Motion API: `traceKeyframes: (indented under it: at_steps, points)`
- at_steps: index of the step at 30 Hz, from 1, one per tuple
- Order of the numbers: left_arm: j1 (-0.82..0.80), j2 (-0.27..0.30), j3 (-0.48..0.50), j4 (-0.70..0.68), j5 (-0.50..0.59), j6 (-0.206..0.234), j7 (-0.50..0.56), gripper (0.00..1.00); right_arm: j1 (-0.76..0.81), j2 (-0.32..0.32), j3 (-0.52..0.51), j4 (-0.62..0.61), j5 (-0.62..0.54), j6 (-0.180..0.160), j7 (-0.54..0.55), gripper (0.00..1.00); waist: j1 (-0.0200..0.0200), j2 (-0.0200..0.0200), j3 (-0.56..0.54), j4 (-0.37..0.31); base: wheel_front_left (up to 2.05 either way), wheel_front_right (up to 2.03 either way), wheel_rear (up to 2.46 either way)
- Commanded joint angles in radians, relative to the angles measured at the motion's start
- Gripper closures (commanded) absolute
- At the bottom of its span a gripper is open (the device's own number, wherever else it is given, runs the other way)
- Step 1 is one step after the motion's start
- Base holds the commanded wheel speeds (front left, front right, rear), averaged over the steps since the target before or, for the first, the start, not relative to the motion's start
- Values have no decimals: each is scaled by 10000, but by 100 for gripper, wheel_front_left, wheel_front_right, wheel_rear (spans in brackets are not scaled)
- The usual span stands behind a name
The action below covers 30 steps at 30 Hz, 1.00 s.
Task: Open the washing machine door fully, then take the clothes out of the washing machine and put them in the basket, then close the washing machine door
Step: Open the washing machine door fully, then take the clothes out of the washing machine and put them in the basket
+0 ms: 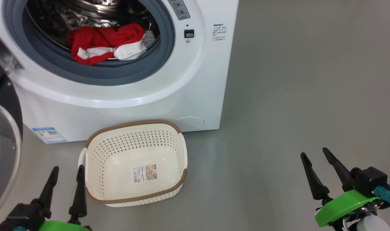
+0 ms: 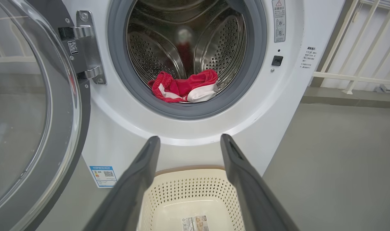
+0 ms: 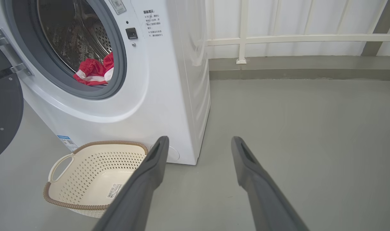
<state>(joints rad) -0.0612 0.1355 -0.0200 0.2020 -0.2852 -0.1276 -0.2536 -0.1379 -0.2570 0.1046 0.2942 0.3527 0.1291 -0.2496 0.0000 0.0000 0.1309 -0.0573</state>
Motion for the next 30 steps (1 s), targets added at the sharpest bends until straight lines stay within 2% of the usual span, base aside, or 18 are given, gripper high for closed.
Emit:
traceKeyframes:
  at_steps: [1,21,30]
  points:
    - [-2,307,311,-245,-63,-30,-82,0,65,-98,129,-281,-124,16,-122,0,0,0,-59,-63,0,0,0]
    - [48,237,342,-631,276,-30,-82,0,177,-85,-161,-380,-210,16,-122,0,0,0,-42,114,1,-1,0]
    - [-145,301,257,-541,99,-30,-82,0,90,-50,-145,-394,-247,16,-122,0,0,0,111,202,84,-84,0]
